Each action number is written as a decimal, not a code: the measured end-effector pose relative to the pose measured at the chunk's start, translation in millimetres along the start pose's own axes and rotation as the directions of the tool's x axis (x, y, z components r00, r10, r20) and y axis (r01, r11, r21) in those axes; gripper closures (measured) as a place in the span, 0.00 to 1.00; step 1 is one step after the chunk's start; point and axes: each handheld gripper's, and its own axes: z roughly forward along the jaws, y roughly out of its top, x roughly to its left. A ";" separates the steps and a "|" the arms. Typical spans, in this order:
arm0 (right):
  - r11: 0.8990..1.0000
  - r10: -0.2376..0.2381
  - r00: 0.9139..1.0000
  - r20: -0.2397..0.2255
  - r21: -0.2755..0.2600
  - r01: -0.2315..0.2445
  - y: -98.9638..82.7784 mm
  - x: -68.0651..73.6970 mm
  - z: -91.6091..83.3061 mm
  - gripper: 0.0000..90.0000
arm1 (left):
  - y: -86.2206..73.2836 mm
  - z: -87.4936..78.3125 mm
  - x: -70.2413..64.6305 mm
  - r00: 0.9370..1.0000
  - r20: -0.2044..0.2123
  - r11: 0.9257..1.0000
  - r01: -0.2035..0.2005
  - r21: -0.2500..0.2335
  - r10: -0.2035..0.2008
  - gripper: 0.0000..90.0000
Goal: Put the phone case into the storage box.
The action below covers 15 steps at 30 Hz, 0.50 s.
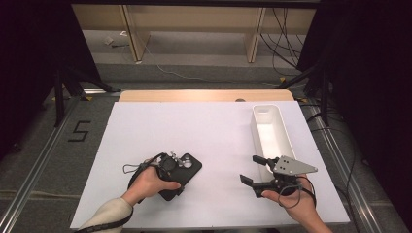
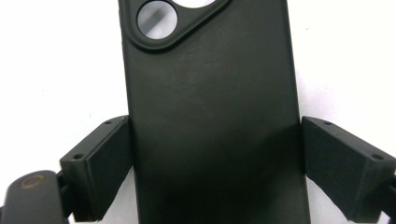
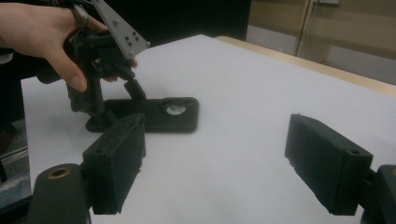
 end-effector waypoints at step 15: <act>1.000 0.000 1.000 0.001 0.004 0.000 -0.4 -0.1 0.2 0.24 | -3.6 -1.0 -0.3 1.000 -0.002 1.000 0.006 -0.028 -0.006 0.15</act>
